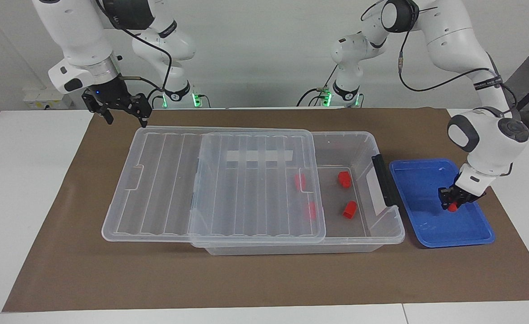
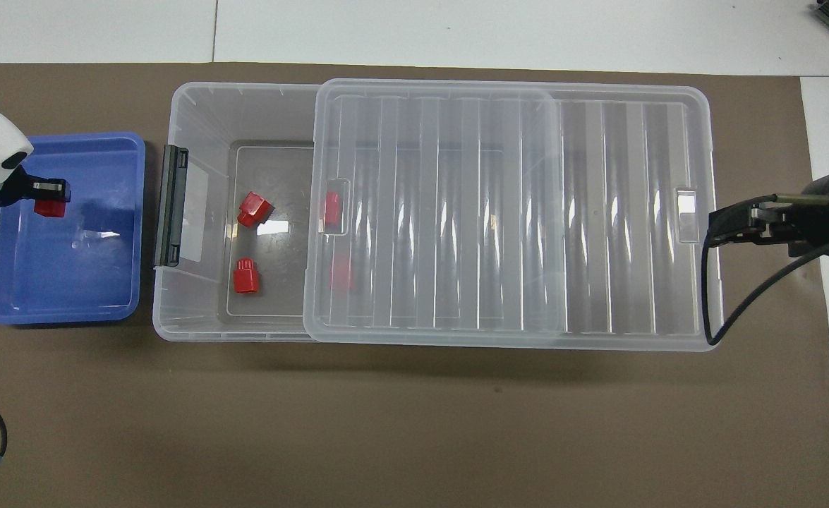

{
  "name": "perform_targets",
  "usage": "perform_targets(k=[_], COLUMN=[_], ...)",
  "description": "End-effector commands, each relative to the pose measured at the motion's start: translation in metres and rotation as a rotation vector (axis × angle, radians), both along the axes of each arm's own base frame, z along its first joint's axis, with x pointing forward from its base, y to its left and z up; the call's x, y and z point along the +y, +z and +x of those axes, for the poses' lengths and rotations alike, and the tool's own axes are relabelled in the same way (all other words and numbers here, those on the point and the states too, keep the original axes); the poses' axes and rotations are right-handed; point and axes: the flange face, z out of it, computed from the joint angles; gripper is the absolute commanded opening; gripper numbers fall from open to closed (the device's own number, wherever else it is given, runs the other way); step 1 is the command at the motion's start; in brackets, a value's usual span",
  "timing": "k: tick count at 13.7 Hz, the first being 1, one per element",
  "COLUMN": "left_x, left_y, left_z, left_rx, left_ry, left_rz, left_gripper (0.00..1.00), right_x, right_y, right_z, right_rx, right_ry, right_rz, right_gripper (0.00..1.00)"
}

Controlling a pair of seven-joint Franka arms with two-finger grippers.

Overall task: Place red block in blue tray from box
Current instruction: 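Lower the red block into the blue tray and open the left gripper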

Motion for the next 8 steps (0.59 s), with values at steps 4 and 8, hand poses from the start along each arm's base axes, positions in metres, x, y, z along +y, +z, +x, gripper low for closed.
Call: perform_targets(k=[4,8], left_x=[-0.008,-0.008], left_y=[-0.033,-0.035], left_z=[-0.037,-0.042], left_rx=[-0.037,0.001], left_ry=[-0.070,-0.020], left_rz=[0.017,-0.003], left_gripper=[0.06,0.06], right_x=[-0.003,-0.005], right_y=[0.001,0.000], right_z=[-0.005,-0.005], right_rx=[-0.021,-0.020], right_ry=[-0.022,-0.024], right_rz=[0.001,0.001], right_gripper=[0.99,0.98])
